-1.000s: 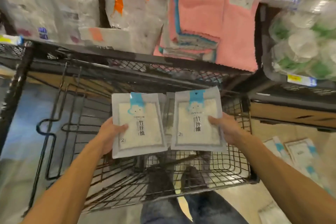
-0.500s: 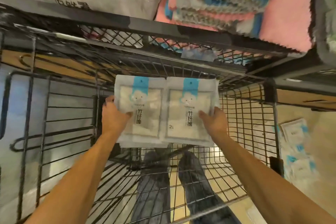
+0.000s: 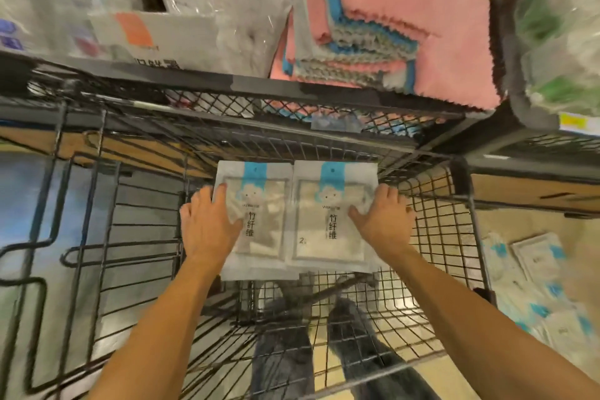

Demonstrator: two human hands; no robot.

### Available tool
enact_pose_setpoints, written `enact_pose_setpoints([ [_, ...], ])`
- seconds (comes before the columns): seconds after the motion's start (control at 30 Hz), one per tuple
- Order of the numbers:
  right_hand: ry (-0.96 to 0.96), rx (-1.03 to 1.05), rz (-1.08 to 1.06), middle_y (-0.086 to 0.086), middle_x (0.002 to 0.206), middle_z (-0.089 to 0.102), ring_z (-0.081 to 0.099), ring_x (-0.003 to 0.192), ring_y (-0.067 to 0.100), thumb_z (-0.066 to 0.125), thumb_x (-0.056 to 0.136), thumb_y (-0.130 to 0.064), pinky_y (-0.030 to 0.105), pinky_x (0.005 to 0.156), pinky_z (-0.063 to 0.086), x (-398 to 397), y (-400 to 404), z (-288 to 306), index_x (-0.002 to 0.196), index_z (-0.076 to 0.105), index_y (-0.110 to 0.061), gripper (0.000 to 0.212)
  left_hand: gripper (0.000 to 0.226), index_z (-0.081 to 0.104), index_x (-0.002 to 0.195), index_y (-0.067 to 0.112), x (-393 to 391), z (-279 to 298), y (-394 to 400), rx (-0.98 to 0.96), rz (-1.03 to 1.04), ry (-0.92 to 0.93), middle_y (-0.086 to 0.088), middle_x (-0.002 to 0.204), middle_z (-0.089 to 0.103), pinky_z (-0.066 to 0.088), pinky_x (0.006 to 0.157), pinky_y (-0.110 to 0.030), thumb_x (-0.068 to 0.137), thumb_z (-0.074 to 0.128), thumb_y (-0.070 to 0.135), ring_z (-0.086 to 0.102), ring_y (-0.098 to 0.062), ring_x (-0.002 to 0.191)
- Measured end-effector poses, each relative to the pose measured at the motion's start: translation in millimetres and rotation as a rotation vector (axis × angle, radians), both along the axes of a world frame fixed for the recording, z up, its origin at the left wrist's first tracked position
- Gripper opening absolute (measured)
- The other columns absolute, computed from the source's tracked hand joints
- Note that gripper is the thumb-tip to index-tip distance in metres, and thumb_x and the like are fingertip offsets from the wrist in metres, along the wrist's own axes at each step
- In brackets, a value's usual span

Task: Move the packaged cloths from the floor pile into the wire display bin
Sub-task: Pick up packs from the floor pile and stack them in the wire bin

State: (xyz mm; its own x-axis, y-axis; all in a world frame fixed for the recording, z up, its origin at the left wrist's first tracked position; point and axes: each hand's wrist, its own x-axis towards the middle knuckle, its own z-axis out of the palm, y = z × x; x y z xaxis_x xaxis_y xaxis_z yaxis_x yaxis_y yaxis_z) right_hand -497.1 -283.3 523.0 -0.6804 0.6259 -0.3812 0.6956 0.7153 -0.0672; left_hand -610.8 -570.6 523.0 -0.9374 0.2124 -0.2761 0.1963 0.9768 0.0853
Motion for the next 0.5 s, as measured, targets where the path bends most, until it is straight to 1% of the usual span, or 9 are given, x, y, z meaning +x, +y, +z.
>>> enact_pose_setpoints([
  [0.07,-0.006,0.02,0.09,0.006,0.144,0.05,0.048,0.131,0.028,0.053,0.09,-0.072,0.054,0.109,0.042,-1,5,21,0.146,0.041,-0.016,0.081,0.082,0.046,0.147,0.019,0,19,2,0.001,0.009,0.005,-0.01,0.142,0.05,0.036,0.108,-0.05,0.08,0.08,0.051,0.045,-0.031,0.135],
  [0.17,0.026,0.016,0.181,0.003,0.151,0.047,0.042,0.14,0.027,0.052,0.09,-0.071,0.061,0.118,0.03,-4,12,55,0.149,0.041,-0.021,0.078,0.085,0.04,0.153,0.02,1,56,8,0.008,0.016,0.032,-0.012,0.156,0.041,0.031,0.115,-0.051,0.084,0.073,0.056,0.036,-0.029,0.145],
  [0.27,0.063,-0.016,0.212,0.002,0.161,0.038,0.029,0.151,0.027,0.05,0.089,-0.072,0.066,0.122,0.016,-5,20,88,0.153,0.038,-0.024,0.081,0.081,0.035,0.158,0.021,5,99,15,0.029,0.012,0.079,-0.012,0.165,0.029,0.023,0.12,-0.051,0.092,0.058,0.062,0.023,-0.027,0.154],
  [0.33,0.074,-0.047,0.221,0.002,0.166,0.032,0.022,0.155,0.027,0.048,0.089,-0.075,0.067,0.123,0.011,-5,27,112,0.156,0.035,-0.026,0.084,0.078,0.03,0.16,0.024,9,130,23,0.036,0.013,0.096,-0.01,0.168,0.022,0.019,0.123,-0.051,0.096,0.048,0.064,0.016,-0.025,0.156],
  [0.43,0.098,-0.067,0.243,0.003,0.168,0.028,0.018,0.156,0.028,0.045,0.09,-0.077,0.067,0.122,0.009,-2,34,151,0.159,0.032,-0.027,0.086,0.075,0.028,0.161,0.026,17,177,35,0.045,0.008,0.122,-0.007,0.17,0.016,0.016,0.125,-0.051,0.098,0.038,0.066,0.01,-0.023,0.158],
  [0.5,0.117,-0.084,0.232,0.002,0.167,0.031,0.02,0.156,0.028,0.045,0.09,-0.078,0.067,0.122,0.01,0,38,178,0.159,0.031,-0.027,0.087,0.075,0.027,0.161,0.027,21,205,43,0.055,-0.002,0.13,-0.007,0.171,0.013,0.015,0.126,-0.052,0.099,0.034,0.068,0.008,-0.023,0.158],
])
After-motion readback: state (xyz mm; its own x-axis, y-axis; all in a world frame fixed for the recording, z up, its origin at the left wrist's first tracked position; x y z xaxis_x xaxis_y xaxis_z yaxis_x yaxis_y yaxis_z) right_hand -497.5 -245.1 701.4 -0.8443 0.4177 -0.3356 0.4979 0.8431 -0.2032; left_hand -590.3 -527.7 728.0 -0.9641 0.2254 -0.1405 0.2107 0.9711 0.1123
